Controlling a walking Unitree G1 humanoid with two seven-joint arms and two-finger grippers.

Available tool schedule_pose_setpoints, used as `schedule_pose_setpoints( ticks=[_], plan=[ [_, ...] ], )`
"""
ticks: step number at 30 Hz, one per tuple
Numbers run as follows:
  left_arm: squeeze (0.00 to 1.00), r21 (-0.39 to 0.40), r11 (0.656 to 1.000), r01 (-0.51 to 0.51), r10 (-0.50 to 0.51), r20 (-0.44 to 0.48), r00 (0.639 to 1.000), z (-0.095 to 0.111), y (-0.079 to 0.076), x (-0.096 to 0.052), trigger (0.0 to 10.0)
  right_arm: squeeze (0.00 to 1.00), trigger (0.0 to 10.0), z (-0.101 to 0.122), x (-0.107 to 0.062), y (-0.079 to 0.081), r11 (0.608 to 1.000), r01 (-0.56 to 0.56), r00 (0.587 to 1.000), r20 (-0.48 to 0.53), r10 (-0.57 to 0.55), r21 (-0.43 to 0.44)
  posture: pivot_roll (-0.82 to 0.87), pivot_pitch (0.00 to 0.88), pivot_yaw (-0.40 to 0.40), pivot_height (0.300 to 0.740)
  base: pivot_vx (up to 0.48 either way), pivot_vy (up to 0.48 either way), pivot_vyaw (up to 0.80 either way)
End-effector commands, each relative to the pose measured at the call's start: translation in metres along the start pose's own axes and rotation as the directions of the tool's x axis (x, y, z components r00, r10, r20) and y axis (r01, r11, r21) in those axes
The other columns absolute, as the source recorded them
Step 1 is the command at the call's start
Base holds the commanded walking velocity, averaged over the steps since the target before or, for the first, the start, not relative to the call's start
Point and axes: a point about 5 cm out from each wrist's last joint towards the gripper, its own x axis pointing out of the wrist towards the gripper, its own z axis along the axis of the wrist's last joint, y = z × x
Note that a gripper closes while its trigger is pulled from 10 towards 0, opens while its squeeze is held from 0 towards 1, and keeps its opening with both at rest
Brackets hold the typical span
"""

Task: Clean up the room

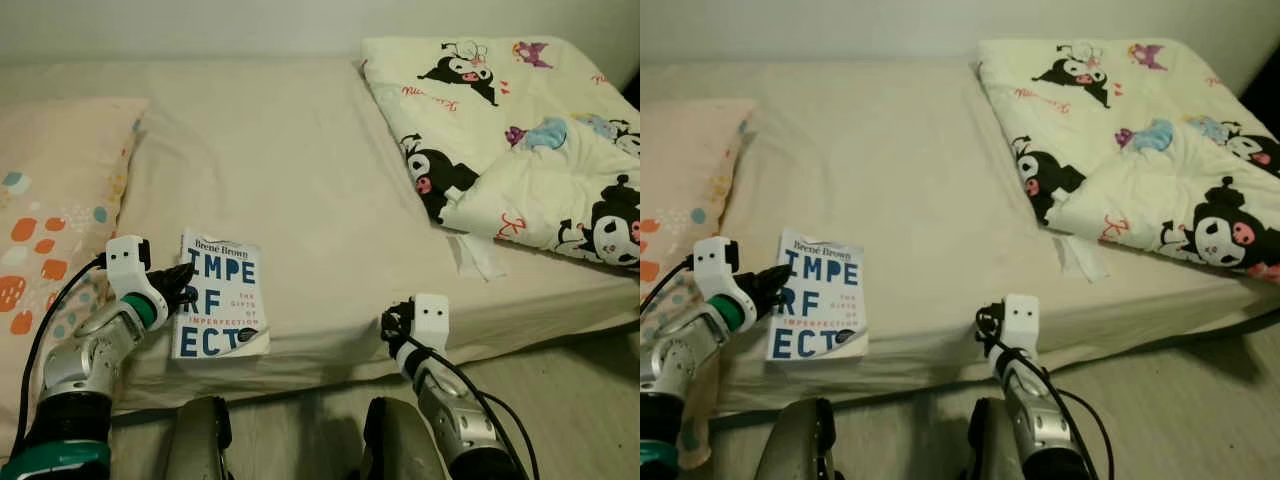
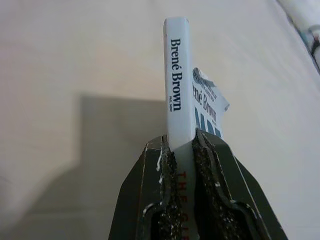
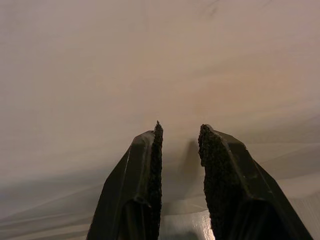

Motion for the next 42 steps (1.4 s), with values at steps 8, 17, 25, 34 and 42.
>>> schedule_pose_setpoints(
  ticks=[8, 17, 25, 34, 42],
  plan=[
    [0.00, 0.008, 1.000, -0.009, 0.009, 0.044, 0.999, -0.007, 0.004, 0.004, 10.0, 0.00, 10.0, -0.006, -0.001, -0.001, 1.000, 0.005, 1.000, -0.019, -0.005, 0.002, 0.10, 0.118, -0.025, 0.570, 0.000, 0.000, 0.00],
    [0.00, 0.068, 0.995, 0.068, -0.064, -0.054, 0.996, -0.021, 0.002, 0.009, 10.0, 0.00, 10.0, -0.007, -0.002, -0.004, 1.000, 0.011, 1.000, -0.020, -0.011, 0.001, 0.09, 0.127, -0.023, 0.570, 0.000, 0.000, 0.00],
    [0.00, 0.154, 0.988, 0.006, 0.000, -0.041, 0.999, -0.003, 0.020, 0.012, 10.0, 0.00, 10.0, -0.007, -0.002, -0.003, 1.000, 0.009, 1.000, -0.020, -0.009, 0.001, 0.09, 0.129, -0.027, 0.570, 0.000, 0.000, 0.00],
    [1.00, 0.244, 0.970, -0.017, 0.019, -0.005, 1.000, 0.017, 0.029, 0.013, 10.0, 0.00, 10.0, -0.007, -0.001, -0.002, 1.000, 0.009, 1.000, -0.022, -0.009, 0.004, 0.08, 0.127, -0.029, 0.570, 0.000, 0.000, 0.00],
    [0.00, 0.339, 0.941, -0.008, 0.004, 0.013, 1.000, 0.063, 0.040, 0.003, 10.0, 0.00, 10.0, -0.006, 0.000, -0.002, 1.000, 0.007, 1.000, -0.023, -0.006, 0.012, 0.09, 0.114, -0.032, 0.570, 0.000, 0.000, 0.00]
  ],
)
